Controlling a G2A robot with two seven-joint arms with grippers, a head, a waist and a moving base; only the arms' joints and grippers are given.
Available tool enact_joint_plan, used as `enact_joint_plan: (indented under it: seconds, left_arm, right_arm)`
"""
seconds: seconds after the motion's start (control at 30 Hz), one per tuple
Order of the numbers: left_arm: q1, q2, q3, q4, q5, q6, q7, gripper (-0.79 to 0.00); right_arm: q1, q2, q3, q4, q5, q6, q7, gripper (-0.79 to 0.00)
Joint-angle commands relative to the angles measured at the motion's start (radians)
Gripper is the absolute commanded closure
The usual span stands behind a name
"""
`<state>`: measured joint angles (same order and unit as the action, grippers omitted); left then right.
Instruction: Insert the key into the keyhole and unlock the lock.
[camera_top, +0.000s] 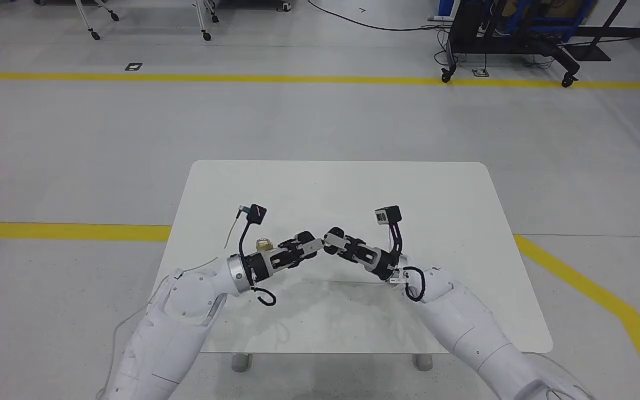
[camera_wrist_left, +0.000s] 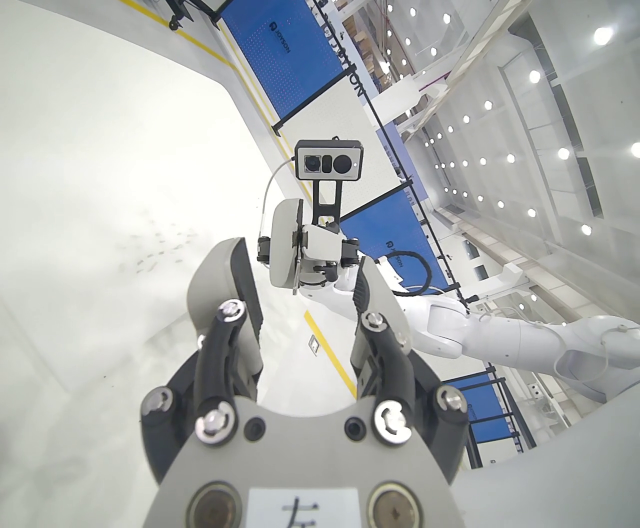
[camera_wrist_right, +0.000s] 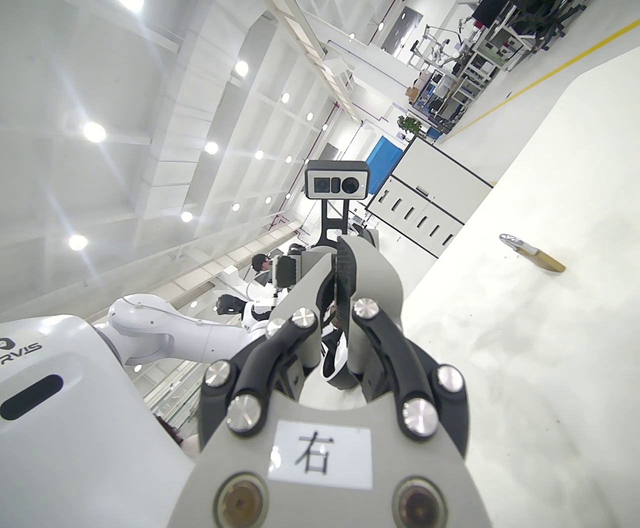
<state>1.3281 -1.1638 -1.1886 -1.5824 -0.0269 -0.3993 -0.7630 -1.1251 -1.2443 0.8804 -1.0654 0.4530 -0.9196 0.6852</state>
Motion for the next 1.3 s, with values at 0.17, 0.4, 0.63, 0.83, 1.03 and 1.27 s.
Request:
enact_joint_plan:
  seconds: [0.17, 0.4, 0.63, 0.83, 1.03, 1.27]
  left_arm:
    - [-0.006, 0.003, 0.004, 0.004, 0.023, 0.004, 0.008, 0.000]
    - [-0.010, 0.005, 0.012, 0.007, 0.036, 0.000, 0.010, 0.000]
    - [-0.009, 0.006, -0.003, 0.007, 0.039, -0.007, 0.072, 0.000]
    - [-0.009, 0.006, -0.004, 0.006, 0.037, -0.008, 0.078, 0.000]
    - [-0.006, 0.006, 0.000, -0.002, 0.055, 0.006, 0.092, 0.000]
    - [0.004, 0.014, -0.004, -0.015, 0.058, -0.003, 0.026, 0.000]
  right_arm:
    - [0.000, -0.002, 0.005, 0.000, -0.005, 0.006, 0.007, 0.000]
    - [0.000, -0.003, 0.012, -0.001, -0.006, 0.012, 0.014, 0.000]
    - [-0.001, -0.004, 0.013, -0.003, -0.003, 0.017, 0.016, -0.785]
    - [-0.001, -0.004, 0.013, -0.003, -0.003, 0.017, 0.016, -0.785]
    - [-0.001, -0.004, 0.013, -0.003, -0.003, 0.017, 0.016, -0.785]
    - [0.041, 0.063, 0.119, -0.049, -0.433, 0.017, 0.178, -0.785]
